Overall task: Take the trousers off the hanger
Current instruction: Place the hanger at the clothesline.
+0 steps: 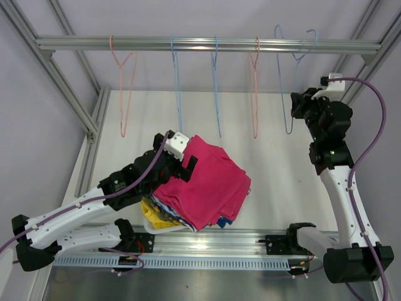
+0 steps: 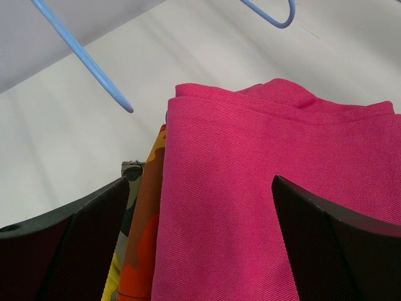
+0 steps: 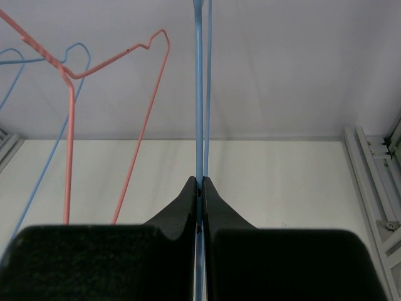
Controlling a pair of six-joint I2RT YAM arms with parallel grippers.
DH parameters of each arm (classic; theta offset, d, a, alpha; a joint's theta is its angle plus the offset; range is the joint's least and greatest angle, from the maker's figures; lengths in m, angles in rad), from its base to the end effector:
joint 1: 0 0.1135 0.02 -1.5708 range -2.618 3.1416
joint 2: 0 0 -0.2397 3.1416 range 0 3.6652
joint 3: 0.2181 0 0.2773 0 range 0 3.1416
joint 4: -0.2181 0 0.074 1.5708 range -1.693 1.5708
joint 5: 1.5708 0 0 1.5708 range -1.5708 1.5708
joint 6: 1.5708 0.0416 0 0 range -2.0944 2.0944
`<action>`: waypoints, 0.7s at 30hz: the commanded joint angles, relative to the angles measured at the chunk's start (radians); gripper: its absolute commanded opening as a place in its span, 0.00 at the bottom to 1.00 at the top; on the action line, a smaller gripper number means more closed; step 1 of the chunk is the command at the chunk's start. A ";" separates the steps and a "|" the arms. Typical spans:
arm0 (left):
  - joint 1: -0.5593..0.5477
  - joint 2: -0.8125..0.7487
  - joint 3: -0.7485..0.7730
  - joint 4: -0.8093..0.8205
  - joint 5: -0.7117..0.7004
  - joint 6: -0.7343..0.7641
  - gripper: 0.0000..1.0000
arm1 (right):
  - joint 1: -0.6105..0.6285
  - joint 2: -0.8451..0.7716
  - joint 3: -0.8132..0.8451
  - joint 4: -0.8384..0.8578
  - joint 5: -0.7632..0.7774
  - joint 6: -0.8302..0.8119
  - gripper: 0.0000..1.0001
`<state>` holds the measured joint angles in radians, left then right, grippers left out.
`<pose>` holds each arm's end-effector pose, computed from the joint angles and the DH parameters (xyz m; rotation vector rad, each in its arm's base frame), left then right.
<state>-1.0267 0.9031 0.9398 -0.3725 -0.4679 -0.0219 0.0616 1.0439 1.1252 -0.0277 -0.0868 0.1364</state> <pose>0.1428 -0.1998 0.3350 0.6172 1.7743 -0.2763 0.2790 0.0208 0.4087 -0.0127 1.5215 0.2242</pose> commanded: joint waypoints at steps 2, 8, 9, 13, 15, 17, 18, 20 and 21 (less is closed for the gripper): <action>0.005 -0.009 0.040 0.006 -0.018 0.014 0.99 | 0.001 0.070 0.085 0.043 -0.004 -0.021 0.00; 0.005 -0.016 0.039 0.006 -0.026 0.019 0.99 | -0.011 0.137 0.133 0.049 -0.022 -0.026 0.00; 0.005 -0.018 0.039 0.007 -0.028 0.020 0.99 | -0.013 0.152 0.139 0.054 -0.024 -0.023 0.00; 0.007 -0.021 0.036 0.009 -0.031 0.020 0.99 | -0.019 0.171 0.125 0.051 -0.037 -0.023 0.00; 0.007 -0.021 0.039 0.007 -0.026 0.019 0.99 | -0.019 0.166 0.102 0.057 -0.041 -0.020 0.00; 0.005 -0.021 0.039 0.009 -0.025 0.020 0.99 | -0.020 0.153 0.055 0.064 -0.039 -0.017 0.00; 0.005 -0.020 0.039 0.007 -0.023 0.020 0.99 | -0.022 0.147 0.038 0.072 -0.039 -0.015 0.00; 0.007 -0.021 0.040 0.006 -0.023 0.019 0.99 | -0.022 0.127 -0.002 0.069 -0.041 -0.015 0.00; 0.005 -0.021 0.040 0.004 -0.021 0.019 0.99 | -0.022 0.119 -0.016 0.069 -0.041 -0.020 0.00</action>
<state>-1.0267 0.8982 0.9401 -0.3729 -0.4759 -0.0177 0.0456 1.2007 1.1404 -0.0071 -0.1192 0.1265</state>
